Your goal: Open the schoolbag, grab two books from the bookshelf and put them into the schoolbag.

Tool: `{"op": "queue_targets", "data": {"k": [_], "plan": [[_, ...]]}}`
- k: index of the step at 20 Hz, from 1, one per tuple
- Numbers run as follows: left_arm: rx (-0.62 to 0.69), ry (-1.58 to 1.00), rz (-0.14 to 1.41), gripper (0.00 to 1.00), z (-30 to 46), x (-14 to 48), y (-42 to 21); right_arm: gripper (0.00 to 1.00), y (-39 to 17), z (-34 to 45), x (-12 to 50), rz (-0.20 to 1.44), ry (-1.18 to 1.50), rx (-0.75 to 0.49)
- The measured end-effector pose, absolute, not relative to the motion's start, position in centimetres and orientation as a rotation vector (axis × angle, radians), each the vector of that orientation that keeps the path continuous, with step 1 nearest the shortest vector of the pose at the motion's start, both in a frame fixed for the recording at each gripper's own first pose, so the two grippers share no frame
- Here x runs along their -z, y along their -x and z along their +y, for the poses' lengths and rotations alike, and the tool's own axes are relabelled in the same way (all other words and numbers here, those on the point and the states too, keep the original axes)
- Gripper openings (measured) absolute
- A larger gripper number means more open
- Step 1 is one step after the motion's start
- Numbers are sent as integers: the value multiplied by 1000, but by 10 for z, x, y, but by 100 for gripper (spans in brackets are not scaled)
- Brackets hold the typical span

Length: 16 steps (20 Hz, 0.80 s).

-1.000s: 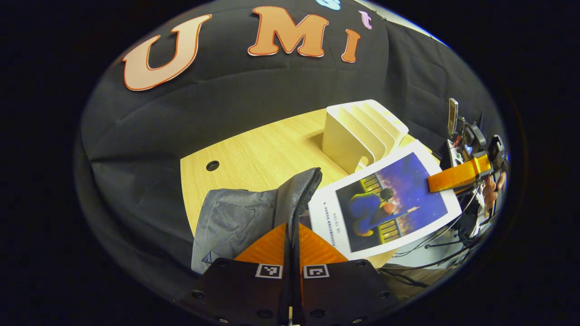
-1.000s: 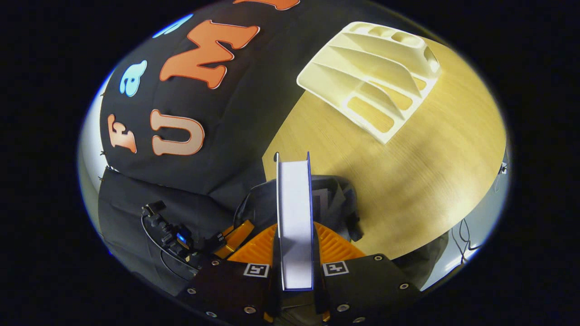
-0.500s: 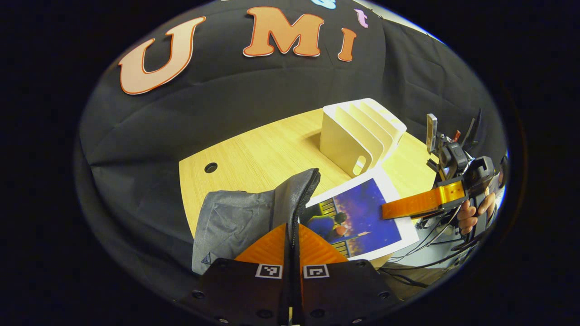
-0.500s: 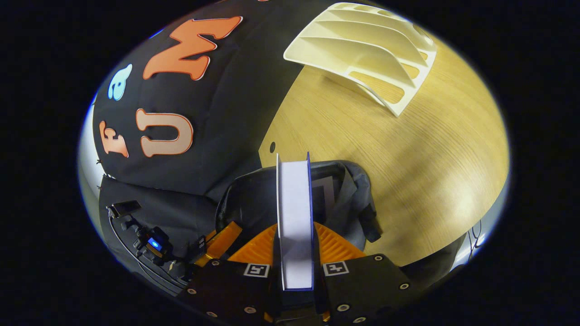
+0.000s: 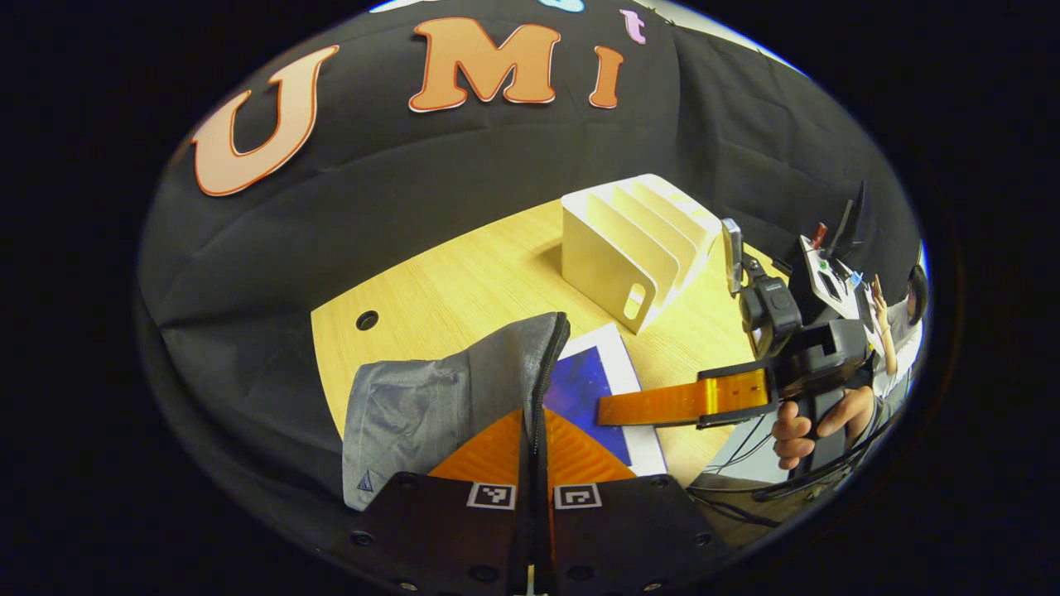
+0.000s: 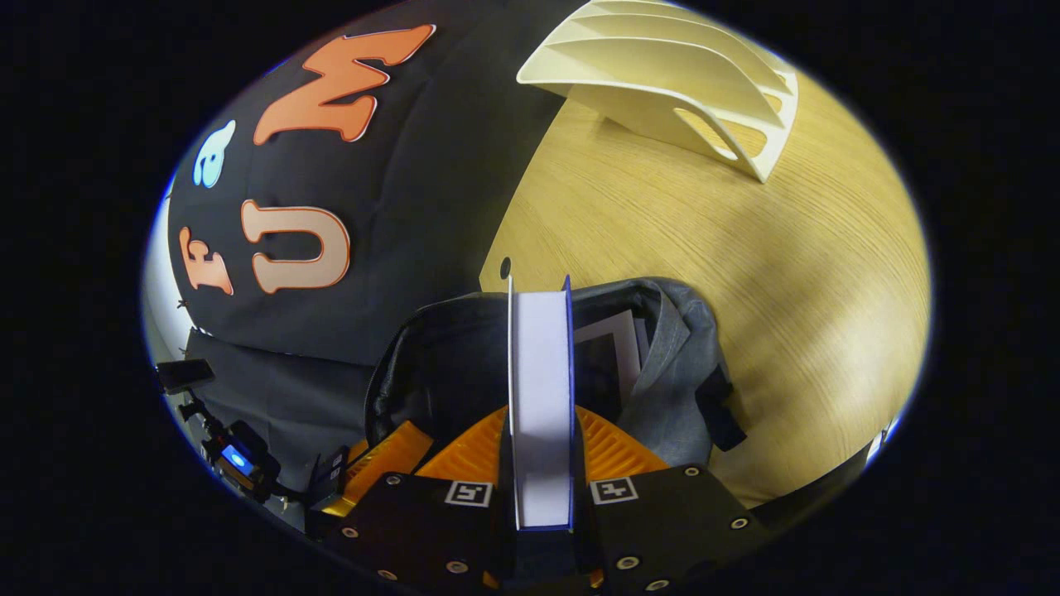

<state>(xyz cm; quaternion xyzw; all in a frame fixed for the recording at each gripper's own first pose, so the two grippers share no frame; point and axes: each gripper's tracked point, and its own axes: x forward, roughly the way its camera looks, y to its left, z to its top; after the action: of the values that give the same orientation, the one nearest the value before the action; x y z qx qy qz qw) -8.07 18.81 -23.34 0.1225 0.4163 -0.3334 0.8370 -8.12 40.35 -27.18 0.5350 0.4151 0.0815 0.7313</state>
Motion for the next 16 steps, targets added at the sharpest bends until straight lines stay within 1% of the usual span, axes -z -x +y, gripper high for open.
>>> {"op": "queue_targets", "data": {"k": [5, 12, 15, 16], "plan": [[735, -282, 866, 3, 169, 223, 89, 29, 72, 426, 279, 937, -1156, -211], [737, -282, 861, 3, 137, 211, 114, 29, 49, 448, 290, 928, -1094, -231], [730, -246, 870, 3, 131, 208, 124, 30, 42, 455, 298, 970, -1079, -214], [729, -229, 881, 3, 128, 208, 127, 35, 50, 451, 303, 1009, -1029, -172]]}}
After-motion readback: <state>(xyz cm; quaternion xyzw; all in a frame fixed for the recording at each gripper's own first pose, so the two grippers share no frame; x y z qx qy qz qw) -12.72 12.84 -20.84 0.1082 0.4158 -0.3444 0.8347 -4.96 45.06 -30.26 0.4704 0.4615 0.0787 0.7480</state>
